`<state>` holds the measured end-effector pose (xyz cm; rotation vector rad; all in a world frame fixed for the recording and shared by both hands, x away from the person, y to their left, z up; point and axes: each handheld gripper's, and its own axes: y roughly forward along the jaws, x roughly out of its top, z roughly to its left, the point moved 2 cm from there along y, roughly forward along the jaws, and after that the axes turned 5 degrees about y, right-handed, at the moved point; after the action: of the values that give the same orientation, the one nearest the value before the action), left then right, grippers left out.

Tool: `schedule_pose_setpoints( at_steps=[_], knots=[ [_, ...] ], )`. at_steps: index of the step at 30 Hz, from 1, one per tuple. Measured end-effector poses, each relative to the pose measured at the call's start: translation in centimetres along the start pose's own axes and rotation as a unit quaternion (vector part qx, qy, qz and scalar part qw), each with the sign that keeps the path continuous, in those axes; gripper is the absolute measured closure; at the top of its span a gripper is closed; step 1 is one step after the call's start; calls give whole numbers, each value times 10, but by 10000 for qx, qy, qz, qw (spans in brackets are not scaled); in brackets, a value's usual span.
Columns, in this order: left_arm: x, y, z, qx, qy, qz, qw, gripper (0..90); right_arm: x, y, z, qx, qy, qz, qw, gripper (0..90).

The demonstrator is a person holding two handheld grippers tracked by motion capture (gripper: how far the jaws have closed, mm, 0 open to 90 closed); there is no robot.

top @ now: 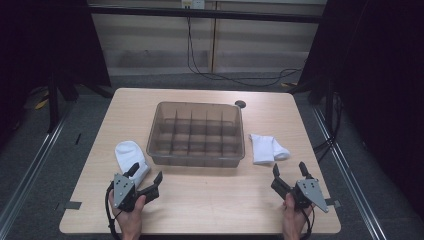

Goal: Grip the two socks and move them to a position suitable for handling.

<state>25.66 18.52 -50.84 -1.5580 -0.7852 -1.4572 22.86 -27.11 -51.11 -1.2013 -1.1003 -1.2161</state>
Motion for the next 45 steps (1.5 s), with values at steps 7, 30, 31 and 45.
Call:
schedule_pose_setpoints(
  at_steps=[7,30,31,45],
  knots=[
    [0,0,0,-5,-1,8,10000,160,1,1,-2,191,146,217,9995,134],
    [0,0,0,-39,36,14,10000,162,15,29,3,813,397,1619,9827,217],
    [0,0,0,-34,63,23,10000,162,18,33,3,822,403,1704,9811,217],
    [0,0,-1,-33,70,7,10000,163,46,81,-7,1061,284,2986,9480,320]
  ],
)
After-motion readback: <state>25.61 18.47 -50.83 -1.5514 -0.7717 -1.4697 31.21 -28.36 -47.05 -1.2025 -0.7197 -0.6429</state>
